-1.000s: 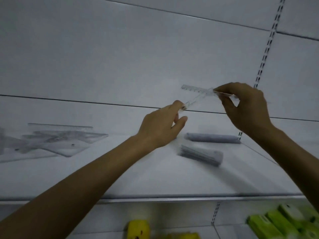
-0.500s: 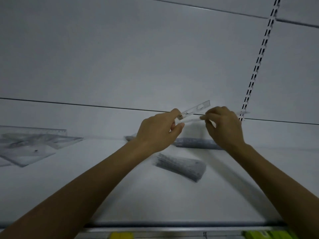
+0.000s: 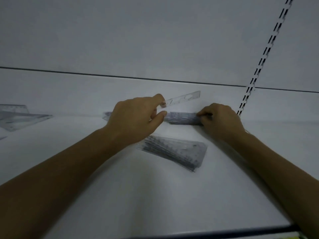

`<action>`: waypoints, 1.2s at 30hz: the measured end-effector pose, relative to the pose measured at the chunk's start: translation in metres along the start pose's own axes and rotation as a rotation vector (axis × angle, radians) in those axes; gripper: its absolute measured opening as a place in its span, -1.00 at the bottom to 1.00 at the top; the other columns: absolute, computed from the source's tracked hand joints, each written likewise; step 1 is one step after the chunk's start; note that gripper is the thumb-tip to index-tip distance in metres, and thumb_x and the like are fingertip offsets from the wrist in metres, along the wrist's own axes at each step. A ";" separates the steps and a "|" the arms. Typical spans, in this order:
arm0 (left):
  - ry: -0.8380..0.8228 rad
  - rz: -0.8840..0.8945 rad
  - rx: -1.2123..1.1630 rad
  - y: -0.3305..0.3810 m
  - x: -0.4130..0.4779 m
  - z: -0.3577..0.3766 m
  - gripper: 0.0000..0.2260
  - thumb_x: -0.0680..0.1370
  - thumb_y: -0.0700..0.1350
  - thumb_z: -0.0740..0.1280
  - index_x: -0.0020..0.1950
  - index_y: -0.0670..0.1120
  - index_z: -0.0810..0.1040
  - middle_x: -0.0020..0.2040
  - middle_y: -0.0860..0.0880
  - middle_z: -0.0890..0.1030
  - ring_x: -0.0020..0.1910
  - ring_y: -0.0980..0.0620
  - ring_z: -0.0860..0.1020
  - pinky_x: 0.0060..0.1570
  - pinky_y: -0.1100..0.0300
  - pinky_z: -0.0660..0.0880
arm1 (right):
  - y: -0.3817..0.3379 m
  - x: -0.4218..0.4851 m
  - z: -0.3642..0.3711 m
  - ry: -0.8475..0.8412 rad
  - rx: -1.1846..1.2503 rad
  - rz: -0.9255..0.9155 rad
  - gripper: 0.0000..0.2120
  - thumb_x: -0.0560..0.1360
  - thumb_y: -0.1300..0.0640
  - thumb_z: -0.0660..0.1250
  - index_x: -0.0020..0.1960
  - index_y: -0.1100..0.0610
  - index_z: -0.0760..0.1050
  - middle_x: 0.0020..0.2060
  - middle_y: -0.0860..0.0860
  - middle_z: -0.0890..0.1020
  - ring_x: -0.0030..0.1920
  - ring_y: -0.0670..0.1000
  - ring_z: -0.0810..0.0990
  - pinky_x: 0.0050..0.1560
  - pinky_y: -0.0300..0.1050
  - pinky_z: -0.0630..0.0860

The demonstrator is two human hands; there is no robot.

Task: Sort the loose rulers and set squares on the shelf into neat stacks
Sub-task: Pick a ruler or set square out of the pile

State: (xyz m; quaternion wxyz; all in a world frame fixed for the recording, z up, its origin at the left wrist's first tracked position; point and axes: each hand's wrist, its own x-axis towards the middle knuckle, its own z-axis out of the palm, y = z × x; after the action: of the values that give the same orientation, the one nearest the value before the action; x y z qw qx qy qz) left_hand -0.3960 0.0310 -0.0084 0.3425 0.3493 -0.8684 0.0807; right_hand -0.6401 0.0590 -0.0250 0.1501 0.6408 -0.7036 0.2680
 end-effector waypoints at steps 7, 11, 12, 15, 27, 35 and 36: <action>0.011 -0.093 -0.003 -0.006 0.003 -0.002 -0.73 0.60 0.07 0.12 0.25 0.04 0.41 -0.10 0.08 0.58 -0.26 0.09 0.47 -0.33 0.25 0.29 | 0.003 0.000 0.002 -0.013 0.041 0.030 -0.78 0.52 0.20 0.25 0.06 0.07 0.63 -0.03 0.04 0.64 -0.06 0.05 0.55 -0.03 -0.02 0.52; -0.029 -0.113 -0.003 -0.007 0.002 -0.002 -0.73 0.61 0.02 0.14 0.30 0.04 0.36 -0.11 0.10 0.51 -0.25 0.10 0.45 -0.22 0.25 0.32 | 0.003 -0.003 0.003 -0.016 0.059 0.012 -0.79 0.53 0.21 0.25 0.07 0.10 0.63 -0.02 0.05 0.64 -0.06 0.02 0.54 -0.03 -0.09 0.48; -0.028 -0.112 -0.007 -0.007 0.002 -0.002 -0.72 0.61 0.02 0.14 0.30 0.05 0.35 -0.11 0.10 0.52 -0.25 0.11 0.45 -0.22 0.25 0.32 | 0.002 -0.004 0.002 -0.014 0.066 0.017 -0.80 0.54 0.17 0.26 0.08 0.08 0.62 -0.03 0.03 0.64 -0.07 0.00 0.55 -0.03 -0.11 0.47; -0.011 -0.088 -0.037 -0.007 0.001 -0.005 -0.70 0.60 0.05 0.16 0.32 0.08 0.33 -0.13 0.09 0.58 -0.27 0.12 0.48 -0.27 0.25 0.33 | -0.010 -0.009 -0.008 0.009 0.261 0.040 -0.77 0.53 -0.06 0.28 0.09 0.01 0.60 -0.07 -0.11 0.64 -0.08 -0.13 0.57 -0.04 -0.24 0.47; 0.125 0.070 -0.146 0.014 -0.002 -0.006 -0.54 0.53 0.09 0.28 0.40 0.03 0.31 0.01 0.08 0.61 -0.22 0.15 0.52 -0.24 0.35 0.43 | -0.065 -0.018 -0.042 0.008 1.334 0.239 -0.87 0.52 0.16 0.27 -0.07 0.19 0.56 -0.30 0.03 0.65 -0.25 0.02 0.60 -0.20 -0.21 0.58; -0.022 -0.011 -0.227 0.014 -0.007 -0.008 -0.50 0.51 0.24 0.02 0.41 0.10 0.25 0.03 0.13 0.53 -0.11 0.19 0.46 0.04 0.31 0.45 | -0.074 -0.017 -0.050 0.178 1.367 0.241 -0.79 0.58 0.21 0.18 0.16 0.05 0.50 -0.11 0.06 0.70 -0.13 -0.02 0.68 -0.16 -0.23 0.60; -0.001 0.002 -0.209 0.010 -0.008 -0.006 -0.56 0.55 0.20 0.06 0.40 0.12 0.26 -0.04 0.17 0.49 -0.14 0.18 0.46 -0.02 0.32 0.45 | -0.070 -0.015 -0.055 0.279 1.376 0.285 -0.78 0.60 0.21 0.15 0.19 0.07 0.48 -0.13 0.05 0.69 -0.16 -0.02 0.68 -0.19 -0.23 0.60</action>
State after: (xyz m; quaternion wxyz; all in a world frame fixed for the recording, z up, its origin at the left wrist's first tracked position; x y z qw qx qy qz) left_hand -0.3955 0.0451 -0.0081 0.3763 0.3109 -0.8727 -0.0102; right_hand -0.5765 0.1006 0.0245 -0.2358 0.4518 -0.4262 0.7474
